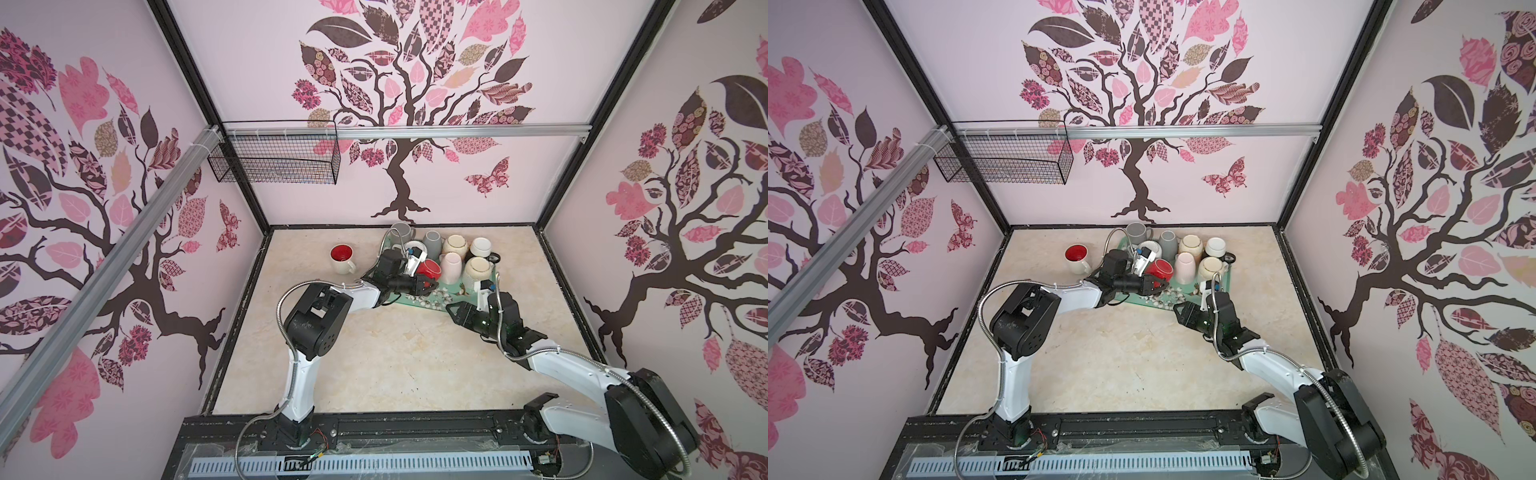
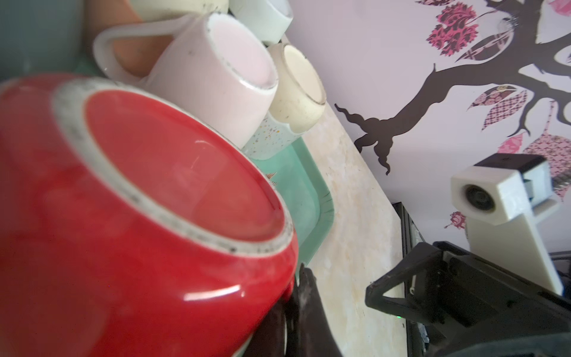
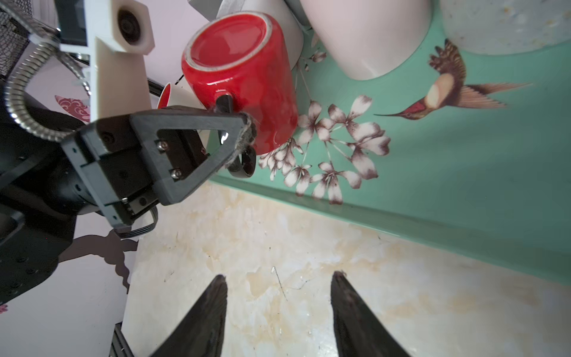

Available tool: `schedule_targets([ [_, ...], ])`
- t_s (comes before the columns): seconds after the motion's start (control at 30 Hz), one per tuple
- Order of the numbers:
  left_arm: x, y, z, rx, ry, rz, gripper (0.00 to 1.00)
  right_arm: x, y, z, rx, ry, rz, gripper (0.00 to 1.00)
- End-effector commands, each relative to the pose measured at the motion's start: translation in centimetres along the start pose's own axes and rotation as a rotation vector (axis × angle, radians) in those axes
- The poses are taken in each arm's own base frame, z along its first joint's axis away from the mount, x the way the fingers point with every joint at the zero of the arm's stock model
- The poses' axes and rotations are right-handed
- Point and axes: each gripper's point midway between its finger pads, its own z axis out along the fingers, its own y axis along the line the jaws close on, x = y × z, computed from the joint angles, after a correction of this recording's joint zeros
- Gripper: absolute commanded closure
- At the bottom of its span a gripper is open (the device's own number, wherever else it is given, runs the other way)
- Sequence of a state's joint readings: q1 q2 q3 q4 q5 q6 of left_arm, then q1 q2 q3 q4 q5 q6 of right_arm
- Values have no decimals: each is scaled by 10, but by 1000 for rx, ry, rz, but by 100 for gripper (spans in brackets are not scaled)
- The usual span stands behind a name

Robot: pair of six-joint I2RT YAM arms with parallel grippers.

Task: Turn the mug right side up
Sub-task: Place the mug on the tray.

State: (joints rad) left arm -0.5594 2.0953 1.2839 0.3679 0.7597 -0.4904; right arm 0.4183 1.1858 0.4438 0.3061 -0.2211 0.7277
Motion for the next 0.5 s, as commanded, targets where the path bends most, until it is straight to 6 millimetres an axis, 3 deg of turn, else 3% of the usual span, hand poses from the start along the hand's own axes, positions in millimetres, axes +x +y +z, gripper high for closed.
schedule_targets([
  [0.0,-27,-24,6,119,-66,107,100,-19,5,5,33,-36,-59,44],
  [0.3,-17,9,-5,95,-59,58,100,-35,8,23,75,-24,-102,42],
  [0.47,-11,22,-13,47,-58,51,80,-51,15,34,90,-33,-132,40],
])
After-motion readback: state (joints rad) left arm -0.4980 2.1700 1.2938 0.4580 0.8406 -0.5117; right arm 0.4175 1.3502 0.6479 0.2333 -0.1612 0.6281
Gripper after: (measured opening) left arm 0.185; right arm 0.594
